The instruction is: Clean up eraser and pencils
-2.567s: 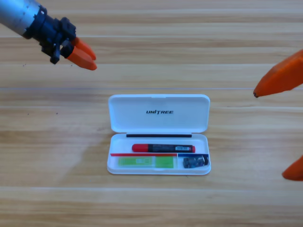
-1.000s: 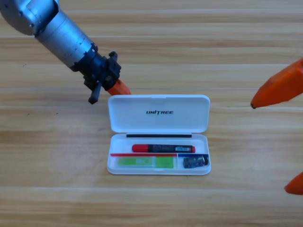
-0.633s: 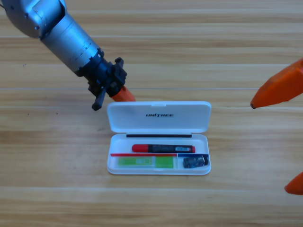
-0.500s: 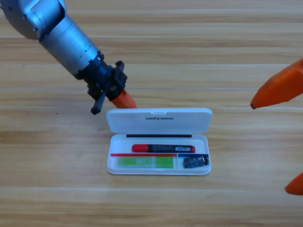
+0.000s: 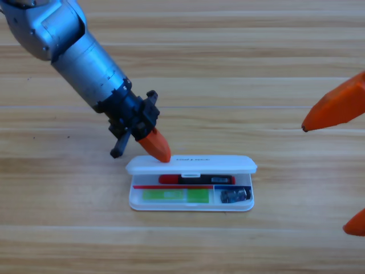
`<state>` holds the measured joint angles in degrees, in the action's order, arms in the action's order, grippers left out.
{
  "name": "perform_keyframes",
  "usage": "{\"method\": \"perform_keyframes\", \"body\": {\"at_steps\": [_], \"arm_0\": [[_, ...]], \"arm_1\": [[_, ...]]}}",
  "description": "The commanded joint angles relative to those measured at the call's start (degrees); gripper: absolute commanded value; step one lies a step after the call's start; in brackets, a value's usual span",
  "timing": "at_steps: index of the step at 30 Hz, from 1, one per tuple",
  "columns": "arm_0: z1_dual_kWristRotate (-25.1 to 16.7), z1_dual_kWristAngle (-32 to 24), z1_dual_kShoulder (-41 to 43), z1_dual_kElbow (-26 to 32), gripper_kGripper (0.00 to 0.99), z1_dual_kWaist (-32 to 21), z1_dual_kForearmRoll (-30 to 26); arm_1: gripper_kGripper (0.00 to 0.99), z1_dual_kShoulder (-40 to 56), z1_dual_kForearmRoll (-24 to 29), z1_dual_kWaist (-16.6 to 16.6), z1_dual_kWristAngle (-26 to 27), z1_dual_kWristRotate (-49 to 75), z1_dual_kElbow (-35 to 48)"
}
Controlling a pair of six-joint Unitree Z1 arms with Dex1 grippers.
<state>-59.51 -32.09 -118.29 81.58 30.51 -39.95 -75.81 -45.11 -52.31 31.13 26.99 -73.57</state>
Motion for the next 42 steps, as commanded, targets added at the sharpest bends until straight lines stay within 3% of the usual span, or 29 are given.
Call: {"method": "perform_keyframes", "body": {"at_steps": [1, 11, 38, 42], "arm_0": [[0.44, 0.27, -1.07, -3.53, 0.000, 2.01, 2.07], [0.53, 0.45, -1.69, -7.93, 0.000, 2.27, 6.55], [0.88, 0.88, -5.82, -12.32, 0.000, 3.15, 13.05], [1.50, 0.97, -3.53, -12.23, 0.000, 3.15, 12.79]], "arm_1": [[0.989, -1.35, 0.72, 1.33, 1.39, -0.27, 2.21], [0.989, -1.44, 0.72, 1.33, 1.56, -0.27, 2.29], [0.989, -1.79, 0.72, 1.33, 1.92, -0.27, 2.47], [0.989, -1.79, 0.72, 1.33, 1.92, -0.27, 2.47]]}}
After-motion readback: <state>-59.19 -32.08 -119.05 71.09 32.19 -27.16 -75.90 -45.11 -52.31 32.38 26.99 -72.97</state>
